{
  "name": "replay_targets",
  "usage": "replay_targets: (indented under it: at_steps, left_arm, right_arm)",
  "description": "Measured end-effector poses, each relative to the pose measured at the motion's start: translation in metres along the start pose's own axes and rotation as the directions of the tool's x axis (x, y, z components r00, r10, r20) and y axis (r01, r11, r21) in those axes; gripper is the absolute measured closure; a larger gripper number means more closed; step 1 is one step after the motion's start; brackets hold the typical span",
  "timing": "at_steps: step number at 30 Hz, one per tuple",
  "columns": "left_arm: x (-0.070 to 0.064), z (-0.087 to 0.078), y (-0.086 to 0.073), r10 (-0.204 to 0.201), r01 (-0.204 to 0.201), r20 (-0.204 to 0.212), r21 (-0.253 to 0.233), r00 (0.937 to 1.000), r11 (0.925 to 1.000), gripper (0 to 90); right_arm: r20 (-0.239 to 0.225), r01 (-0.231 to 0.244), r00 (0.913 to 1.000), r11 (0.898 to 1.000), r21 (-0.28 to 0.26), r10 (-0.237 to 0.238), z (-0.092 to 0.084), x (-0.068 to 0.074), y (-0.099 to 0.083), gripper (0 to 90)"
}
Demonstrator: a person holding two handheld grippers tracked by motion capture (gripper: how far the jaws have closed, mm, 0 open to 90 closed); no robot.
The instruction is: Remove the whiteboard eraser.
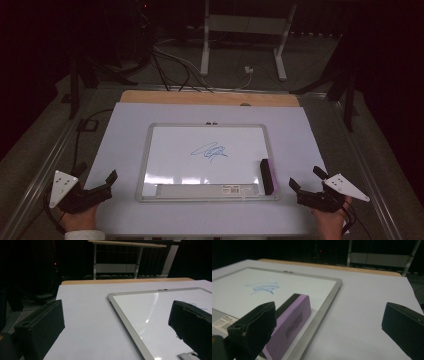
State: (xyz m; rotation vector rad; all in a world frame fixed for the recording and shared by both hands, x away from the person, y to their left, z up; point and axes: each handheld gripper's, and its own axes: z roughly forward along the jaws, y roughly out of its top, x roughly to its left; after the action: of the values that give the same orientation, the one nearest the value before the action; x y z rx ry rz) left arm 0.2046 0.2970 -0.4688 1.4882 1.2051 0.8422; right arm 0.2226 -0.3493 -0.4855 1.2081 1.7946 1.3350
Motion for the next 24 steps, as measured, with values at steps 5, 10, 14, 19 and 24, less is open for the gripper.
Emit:
replay_targets:
  at_steps: [5, 10, 14, 19, 24]
  left_arm:
    - [0.001, -0.001, 0.000, -0.004, 0.005, -0.022, 0.023, 0.9997, 0.9997, 1.2]
    - [0.001, -0.001, -0.001, 0.010, -0.010, -0.032, 0.025, 0.9994, 0.9996, 1.2]
    - [0.001, 0.001, -0.003, 0.003, -0.002, -0.026, 0.026, 0.9997, 0.9996, 1.1]
    - [0.002, 0.003, -0.006, -0.005, 0.006, -0.031, 0.030, 0.9995, 0.9995, 1.1]
    - [0.000, 0.003, -0.006, 0.007, -0.005, -0.038, 0.032, 0.9993, 0.9995, 1.2]
  right_arm:
    - [0.005, 0.005, 1.0000, 1.000, -0.012, -0.005, -0.001, -0.003, 0.000, 0.1]
    - [0.024, -0.002, 0.9997, 1.000, -0.026, 0.003, -0.004, -0.004, 0.002, 0.1]
    - [0.031, -0.004, 0.9995, 0.999, -0.038, 0.005, -0.007, -0.005, 0.003, 0.1]
    - [0.035, 0.001, 0.9994, 0.999, -0.051, 0.001, -0.009, -0.005, 0.005, 0.1]
    - [0.033, 0.008, 0.9994, 0.999, -0.043, -0.007, -0.010, -0.001, 0.007, 0.1]
